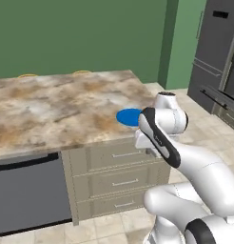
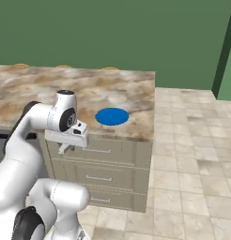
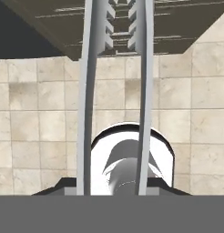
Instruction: Pick up the tongs from the counter and place them near the plate next to the oven.
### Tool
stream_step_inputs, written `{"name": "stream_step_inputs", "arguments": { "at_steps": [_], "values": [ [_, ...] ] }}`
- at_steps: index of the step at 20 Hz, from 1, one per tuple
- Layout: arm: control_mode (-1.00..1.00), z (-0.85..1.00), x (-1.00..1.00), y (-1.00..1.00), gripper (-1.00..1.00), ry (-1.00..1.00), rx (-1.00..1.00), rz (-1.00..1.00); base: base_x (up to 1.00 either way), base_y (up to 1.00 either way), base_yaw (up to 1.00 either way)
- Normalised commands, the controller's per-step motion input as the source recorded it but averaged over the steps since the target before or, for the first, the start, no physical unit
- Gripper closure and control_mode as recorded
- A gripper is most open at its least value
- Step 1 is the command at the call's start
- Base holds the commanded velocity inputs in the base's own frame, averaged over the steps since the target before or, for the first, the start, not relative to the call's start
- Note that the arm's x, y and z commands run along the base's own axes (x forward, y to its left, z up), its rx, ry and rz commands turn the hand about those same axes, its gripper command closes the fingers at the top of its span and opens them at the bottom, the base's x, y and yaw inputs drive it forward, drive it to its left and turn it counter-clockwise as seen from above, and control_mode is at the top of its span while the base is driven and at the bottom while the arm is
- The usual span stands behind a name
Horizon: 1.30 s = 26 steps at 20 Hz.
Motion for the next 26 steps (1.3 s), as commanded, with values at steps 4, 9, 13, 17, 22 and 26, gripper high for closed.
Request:
{"name": "stream_step_inputs", "arguments": {
  "at_steps": [4,9,13,17,22,26],
  "values": [
    [1.00,0.00,0.00,0.00,1.00,0.00,0.00,0.00,1.00,0.24,-0.14],
    [1.00,0.00,0.00,0.00,1.00,0.00,0.00,0.00,0.91,0.32,-0.05],
    [-1.00,0.00,0.24,0.16,1.00,0.06,0.00,0.00,0.36,0.20,0.00],
    [-1.00,-0.14,0.17,0.37,1.00,0.03,0.00,0.00,0.00,0.00,0.00],
    [-1.00,-0.36,0.43,0.39,1.00,0.02,0.00,0.00,0.00,0.00,0.00],
    [-1.00,-0.46,0.47,0.37,1.00,0.00,0.00,0.00,0.00,0.00,0.00]
  ]
}}
